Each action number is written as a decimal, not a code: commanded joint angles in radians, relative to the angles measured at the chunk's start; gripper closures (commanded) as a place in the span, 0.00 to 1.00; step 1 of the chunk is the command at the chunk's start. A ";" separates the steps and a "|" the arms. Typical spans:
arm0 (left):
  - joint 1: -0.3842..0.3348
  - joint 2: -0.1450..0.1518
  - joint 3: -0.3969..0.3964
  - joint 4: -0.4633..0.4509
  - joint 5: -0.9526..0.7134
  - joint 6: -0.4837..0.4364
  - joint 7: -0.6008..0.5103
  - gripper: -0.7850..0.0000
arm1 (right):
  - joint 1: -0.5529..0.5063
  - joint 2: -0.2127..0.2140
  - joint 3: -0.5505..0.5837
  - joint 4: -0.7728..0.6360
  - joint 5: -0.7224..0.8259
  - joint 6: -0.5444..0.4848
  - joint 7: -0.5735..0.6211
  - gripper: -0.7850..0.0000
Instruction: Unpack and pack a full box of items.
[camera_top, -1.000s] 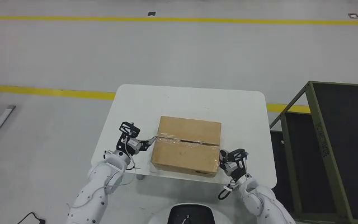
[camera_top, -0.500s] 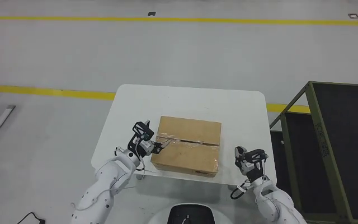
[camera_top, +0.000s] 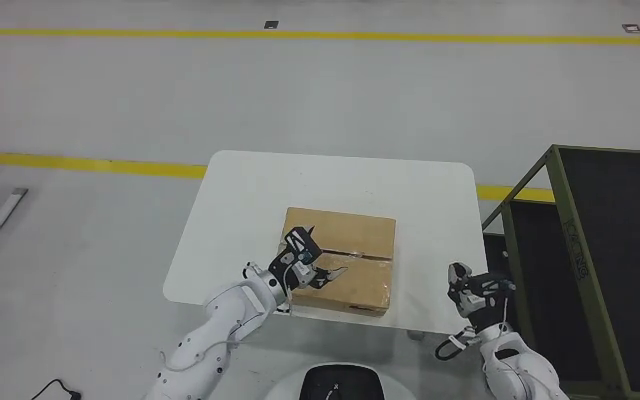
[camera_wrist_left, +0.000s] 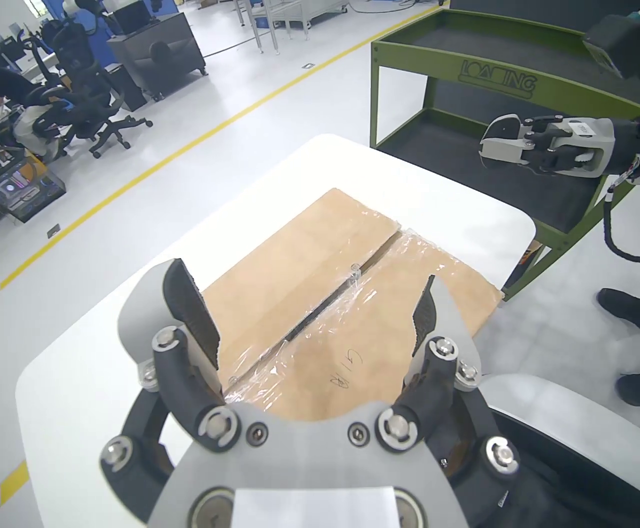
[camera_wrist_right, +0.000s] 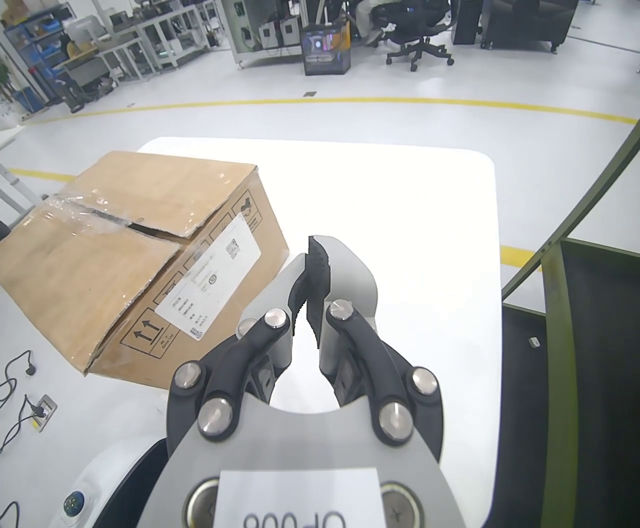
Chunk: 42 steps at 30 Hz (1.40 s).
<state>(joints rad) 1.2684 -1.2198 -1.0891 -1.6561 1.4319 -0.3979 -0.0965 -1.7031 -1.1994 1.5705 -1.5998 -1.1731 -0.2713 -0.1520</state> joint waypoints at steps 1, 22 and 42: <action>0.000 0.000 0.000 0.000 0.000 0.000 0.000 0.00 | -0.008 0.001 0.011 -0.008 0.004 0.003 -0.002 1.00; -0.105 -0.044 0.224 0.045 0.185 0.053 -0.126 0.00 | -0.043 0.003 0.040 -0.038 0.007 0.003 0.000 1.00; -0.254 -0.105 0.356 0.203 0.377 0.118 -0.299 0.40 | -0.056 0.002 0.062 -0.040 0.029 0.007 -0.009 1.00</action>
<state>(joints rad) 1.0146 -1.3232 -0.7349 -1.4550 1.8008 -0.2744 -0.3973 -1.7592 -1.1975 1.6320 -1.6398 -1.1445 -0.2629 -0.1614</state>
